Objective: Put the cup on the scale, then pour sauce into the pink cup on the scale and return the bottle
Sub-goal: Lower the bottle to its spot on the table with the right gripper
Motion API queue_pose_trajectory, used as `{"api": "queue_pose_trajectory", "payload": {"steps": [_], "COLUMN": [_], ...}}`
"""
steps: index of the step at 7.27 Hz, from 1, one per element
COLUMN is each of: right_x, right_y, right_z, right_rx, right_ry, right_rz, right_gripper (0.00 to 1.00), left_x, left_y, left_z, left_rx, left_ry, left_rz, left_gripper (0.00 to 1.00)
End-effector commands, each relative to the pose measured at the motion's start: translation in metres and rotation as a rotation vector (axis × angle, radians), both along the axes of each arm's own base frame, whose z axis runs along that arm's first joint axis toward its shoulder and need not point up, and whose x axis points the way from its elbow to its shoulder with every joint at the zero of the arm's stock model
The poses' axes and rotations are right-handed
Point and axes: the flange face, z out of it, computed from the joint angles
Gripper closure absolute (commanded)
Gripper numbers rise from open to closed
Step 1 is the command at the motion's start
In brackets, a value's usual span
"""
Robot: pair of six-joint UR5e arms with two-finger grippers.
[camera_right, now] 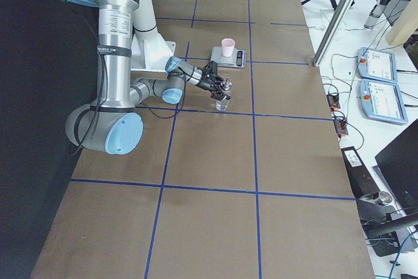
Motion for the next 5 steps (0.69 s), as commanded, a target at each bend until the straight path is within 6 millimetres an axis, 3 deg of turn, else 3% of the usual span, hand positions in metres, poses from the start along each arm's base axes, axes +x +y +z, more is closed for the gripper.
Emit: {"api": "queue_pose_trajectory", "payload": {"steps": [1,2,5], "right_x": [-0.0004,0.0001,-0.0006], "right_y": [-0.0005,-0.0013,-0.0005], "right_z": [0.0026,0.0015,0.0020], "right_rx": [0.002,0.008,0.011], "right_ry": [0.006,0.007,0.009], "right_rz": [0.005,0.015,0.017], "right_gripper": [0.21,0.00,0.00], "left_x": [0.0001,0.0001,0.0001], "left_y": [0.0004,0.0004,0.0004], "left_z": [0.0007,0.0007,0.0007], "left_rx": [-0.002,-0.002,-0.002], "left_ry": [0.000,0.000,0.000], "left_rz": [0.000,0.000,0.000], "left_gripper": [0.00,0.00,0.00]}}
